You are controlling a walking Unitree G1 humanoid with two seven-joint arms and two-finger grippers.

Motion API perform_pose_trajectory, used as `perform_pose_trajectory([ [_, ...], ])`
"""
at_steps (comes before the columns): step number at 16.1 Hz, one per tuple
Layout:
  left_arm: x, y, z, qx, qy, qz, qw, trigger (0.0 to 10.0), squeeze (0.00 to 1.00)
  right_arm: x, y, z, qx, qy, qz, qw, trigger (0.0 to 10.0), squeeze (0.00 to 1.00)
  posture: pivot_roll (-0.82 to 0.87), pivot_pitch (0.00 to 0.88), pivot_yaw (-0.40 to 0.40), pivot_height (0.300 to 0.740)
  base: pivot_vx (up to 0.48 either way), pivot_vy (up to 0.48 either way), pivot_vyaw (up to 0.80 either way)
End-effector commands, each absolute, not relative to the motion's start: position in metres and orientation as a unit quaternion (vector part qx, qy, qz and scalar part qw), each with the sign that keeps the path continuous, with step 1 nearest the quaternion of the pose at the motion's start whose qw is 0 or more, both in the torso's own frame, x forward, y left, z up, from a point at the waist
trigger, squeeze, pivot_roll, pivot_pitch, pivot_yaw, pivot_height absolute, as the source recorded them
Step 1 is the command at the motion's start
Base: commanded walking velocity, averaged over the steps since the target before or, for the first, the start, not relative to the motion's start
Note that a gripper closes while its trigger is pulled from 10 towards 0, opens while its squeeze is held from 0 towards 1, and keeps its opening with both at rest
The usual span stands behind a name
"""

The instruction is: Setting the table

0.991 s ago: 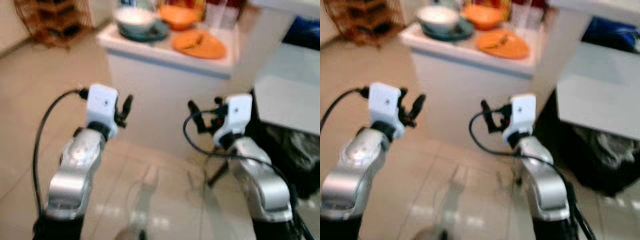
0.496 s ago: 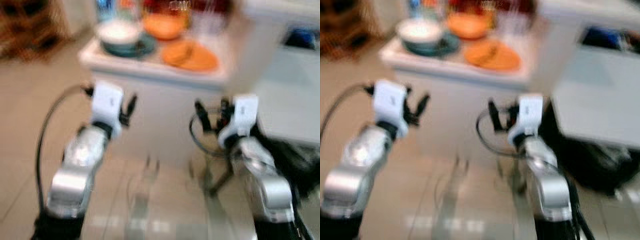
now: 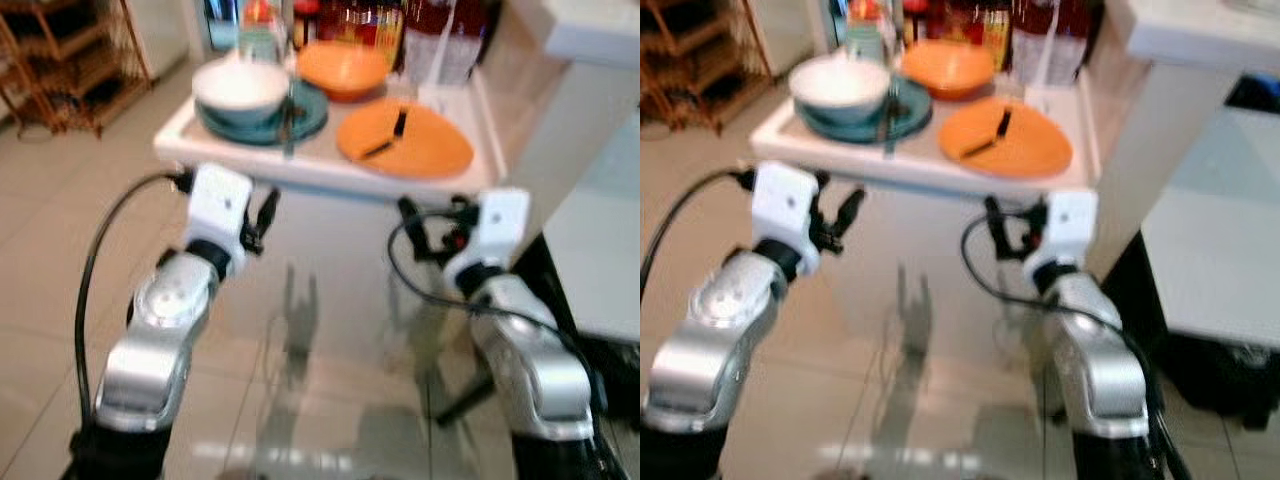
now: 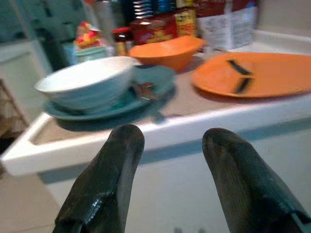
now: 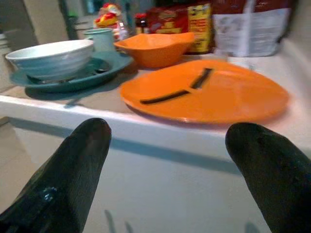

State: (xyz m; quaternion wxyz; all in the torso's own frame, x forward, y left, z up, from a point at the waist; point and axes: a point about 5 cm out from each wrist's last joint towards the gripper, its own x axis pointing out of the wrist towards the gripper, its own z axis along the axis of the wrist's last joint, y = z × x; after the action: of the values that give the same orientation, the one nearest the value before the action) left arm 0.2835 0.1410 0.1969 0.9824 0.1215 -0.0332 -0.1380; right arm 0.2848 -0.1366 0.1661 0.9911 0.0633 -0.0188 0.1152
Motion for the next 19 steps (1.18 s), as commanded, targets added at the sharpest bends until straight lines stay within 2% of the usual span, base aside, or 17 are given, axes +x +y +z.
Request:
perform_pose_trajectory([
  [1,0.285,0.148,0.200,0.126,-0.036,-0.124,0.984,10.0,0.00,0.283,-0.128,0.173,0.075,-0.032,0.134,0.988,10.0,0.00,0.08,0.057,-0.055,0.740,0.428,0.000,0.00],
  [6,0.273,0.130,0.201,0.124,-0.056,-0.204,0.970,10.0,0.00,0.273,-0.142,0.180,0.131,-0.064,0.077,0.986,10.0,0.00,0.09,0.060,-0.038,0.740,0.076,0.000,0.00],
  [7,0.273,0.129,0.201,0.122,-0.064,-0.214,0.967,10.0,0.00,0.271,-0.147,0.184,0.139,-0.077,0.058,0.986,10.0,0.20,0.07,0.061,-0.031,0.740,0.000,0.000,0.00],
  [8,0.273,0.129,0.201,0.122,-0.064,-0.216,0.967,10.0,0.00,0.271,-0.149,0.186,0.142,-0.081,0.050,0.985,10.0,0.44,0.07,0.059,-0.030,0.740,0.000,0.000,0.00],
  [9,0.274,0.127,0.202,0.117,-0.066,-0.222,0.966,10.0,0.00,0.270,-0.154,0.191,0.147,-0.086,0.035,0.985,10.0,1.00,0.07,0.059,-0.029,0.740,0.000,0.000,0.00],
  [11,0.273,0.119,0.200,0.114,-0.063,-0.244,0.961,10.0,0.00,0.273,-0.170,0.191,0.126,-0.062,-0.024,0.990,10.0,1.00,0.07,0.060,-0.023,0.740,0.000,0.000,0.00],
  [12,0.270,0.115,0.199,0.115,-0.064,-0.266,0.955,10.0,0.00,0.282,-0.185,0.190,0.119,-0.042,-0.075,0.989,10.0,1.00,0.07,0.062,-0.026,0.740,0.000,0.000,0.00],
  [13,0.269,0.114,0.199,0.114,-0.063,-0.275,0.952,10.0,0.00,0.289,-0.190,0.189,0.119,-0.029,-0.088,0.989,10.0,1.00,0.07,0.059,-0.026,0.740,0.000,0.000,0.00],
  [18,0.269,0.110,0.199,0.118,-0.068,-0.283,0.949,10.0,0.00,0.325,-0.183,0.180,0.141,0.051,-0.041,0.988,10.0,1.00,0.07,0.050,-0.040,0.740,0.000,0.000,0.00],
  [19,0.269,0.111,0.199,0.120,-0.068,-0.283,0.949,10.0,0.00,0.331,-0.180,0.181,0.147,0.062,-0.028,0.987,10.0,0.52,0.08,0.047,-0.045,0.740,0.000,0.000,0.00],
])
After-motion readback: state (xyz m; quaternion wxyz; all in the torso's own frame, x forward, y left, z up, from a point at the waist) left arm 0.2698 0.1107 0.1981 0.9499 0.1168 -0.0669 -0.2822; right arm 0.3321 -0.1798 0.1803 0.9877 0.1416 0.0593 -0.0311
